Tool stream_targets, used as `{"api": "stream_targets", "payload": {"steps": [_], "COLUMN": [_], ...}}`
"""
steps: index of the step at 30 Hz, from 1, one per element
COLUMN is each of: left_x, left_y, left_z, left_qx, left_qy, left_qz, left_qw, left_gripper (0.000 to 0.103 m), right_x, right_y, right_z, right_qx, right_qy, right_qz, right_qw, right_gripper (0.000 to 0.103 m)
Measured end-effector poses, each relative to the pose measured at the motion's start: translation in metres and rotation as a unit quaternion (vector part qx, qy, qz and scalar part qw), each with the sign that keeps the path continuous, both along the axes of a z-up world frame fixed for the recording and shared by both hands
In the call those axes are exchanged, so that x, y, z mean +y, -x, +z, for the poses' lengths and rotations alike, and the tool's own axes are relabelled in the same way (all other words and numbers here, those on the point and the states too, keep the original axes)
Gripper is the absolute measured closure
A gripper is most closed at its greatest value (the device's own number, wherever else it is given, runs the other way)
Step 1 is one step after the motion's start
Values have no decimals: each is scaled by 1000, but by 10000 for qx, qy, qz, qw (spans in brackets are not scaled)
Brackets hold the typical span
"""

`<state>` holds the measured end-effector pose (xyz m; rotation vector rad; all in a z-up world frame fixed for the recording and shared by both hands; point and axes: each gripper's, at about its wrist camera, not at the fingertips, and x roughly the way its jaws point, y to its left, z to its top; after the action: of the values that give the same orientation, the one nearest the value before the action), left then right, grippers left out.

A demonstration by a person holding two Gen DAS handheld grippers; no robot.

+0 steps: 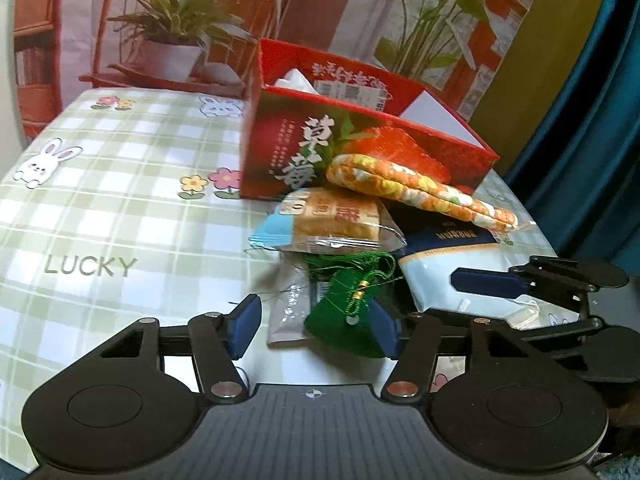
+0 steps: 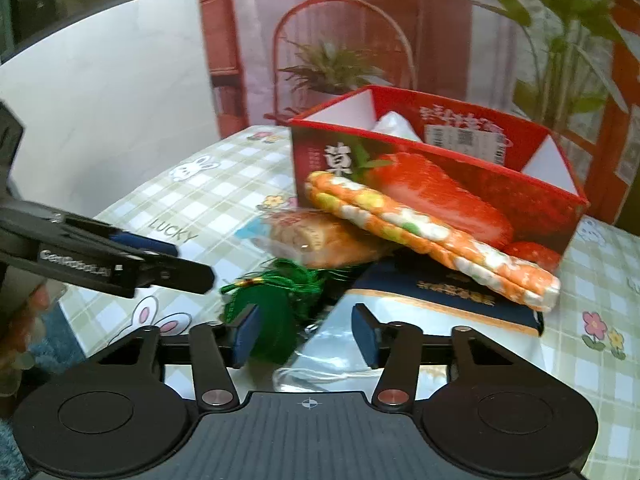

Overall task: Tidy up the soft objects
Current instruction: 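Move both grippers to the green knitted pouch and close on it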

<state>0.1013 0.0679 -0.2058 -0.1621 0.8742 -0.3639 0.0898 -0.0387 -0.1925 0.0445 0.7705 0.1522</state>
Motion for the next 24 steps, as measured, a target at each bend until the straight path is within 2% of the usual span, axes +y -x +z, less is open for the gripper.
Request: {"api": "stream_targets", "payload": {"steps": [7, 13, 17, 19, 21, 24], "left_x": [-7, -11, -12, -12, -14, -16], "left_y": [-10, -22, -29, -31, -32, -33], "left_z": [-11, -21, -26, -29, -31, -33], "left_qx": [238, 436, 521, 562, 603, 599], "left_qy": [186, 411, 581, 711, 810, 808], "left_qz": [-142, -259, -297, -349, -398, -442], "left_qw": [9994, 9979, 9965, 9953, 9941, 9939], "left_gripper": [42, 43, 46, 51, 51, 51], "right_x": [16, 33, 33, 31, 28, 23], "right_y": [-5, -16, -21, -21, -21, -22], "right_z": [-8, -24, -28, -29, -28, -30], "right_qx": [215, 355, 414, 401, 386, 411], "right_qy": [95, 438, 388, 358, 288, 170], "right_qz": [410, 788, 762, 738, 702, 650], "right_qw": [9989, 9953, 9955, 9958, 9964, 9969], "right_gripper": [56, 57, 57, 61, 67, 67]}}
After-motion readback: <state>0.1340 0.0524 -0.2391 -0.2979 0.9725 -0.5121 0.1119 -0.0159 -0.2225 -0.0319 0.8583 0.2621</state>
